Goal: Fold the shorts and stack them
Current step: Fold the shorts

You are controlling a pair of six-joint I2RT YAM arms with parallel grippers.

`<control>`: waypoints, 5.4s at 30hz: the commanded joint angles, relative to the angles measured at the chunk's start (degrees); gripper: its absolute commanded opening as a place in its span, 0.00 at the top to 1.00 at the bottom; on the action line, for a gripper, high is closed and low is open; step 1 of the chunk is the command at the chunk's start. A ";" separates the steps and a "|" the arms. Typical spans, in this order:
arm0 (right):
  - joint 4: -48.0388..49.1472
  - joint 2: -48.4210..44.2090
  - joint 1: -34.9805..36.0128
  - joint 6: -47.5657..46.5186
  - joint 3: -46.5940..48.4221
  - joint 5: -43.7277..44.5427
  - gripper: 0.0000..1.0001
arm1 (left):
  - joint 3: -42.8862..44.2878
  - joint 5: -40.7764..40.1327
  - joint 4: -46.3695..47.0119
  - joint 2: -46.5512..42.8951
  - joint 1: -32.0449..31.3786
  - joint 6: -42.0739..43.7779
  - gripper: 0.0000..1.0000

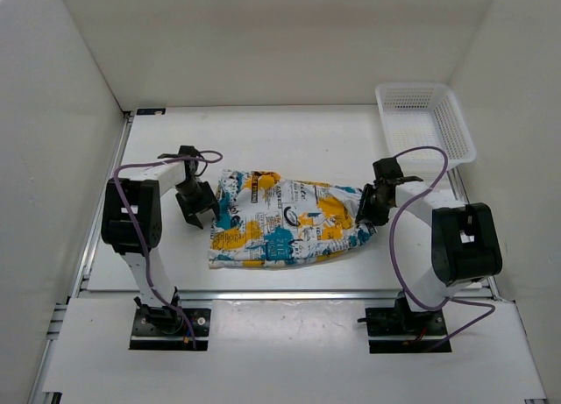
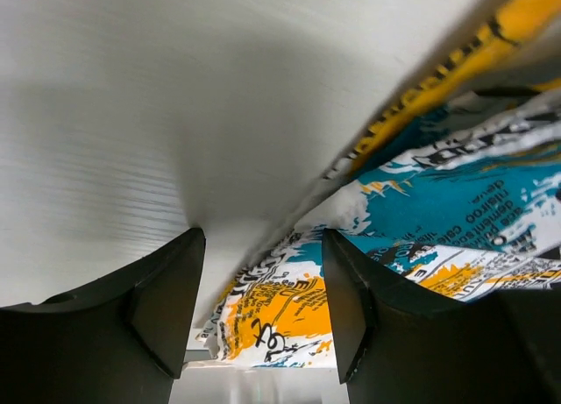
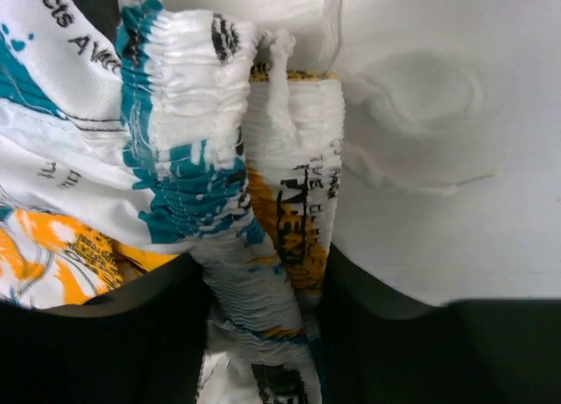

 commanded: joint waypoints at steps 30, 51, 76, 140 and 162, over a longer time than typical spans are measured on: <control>-28.96 8.29 34.94 2.30 43.34 34.55 1.00 | -5.58 -1.28 4.03 -15.35 -8.71 -4.80 0.79; -26.94 3.56 29.41 1.07 34.13 37.17 1.00 | -3.29 -0.24 2.36 -11.48 -4.03 0.49 0.43; -23.33 2.75 21.49 -6.58 43.50 29.46 1.00 | 9.09 2.49 4.55 4.85 -10.89 -1.27 0.90; -0.90 11.19 29.32 6.96 16.00 3.07 0.90 | 17.00 -5.33 -2.21 5.75 -13.35 -0.74 0.79; -31.06 -35.73 28.26 15.12 14.17 51.33 0.00 | 17.02 -12.27 -11.88 -46.10 -13.35 -0.21 0.00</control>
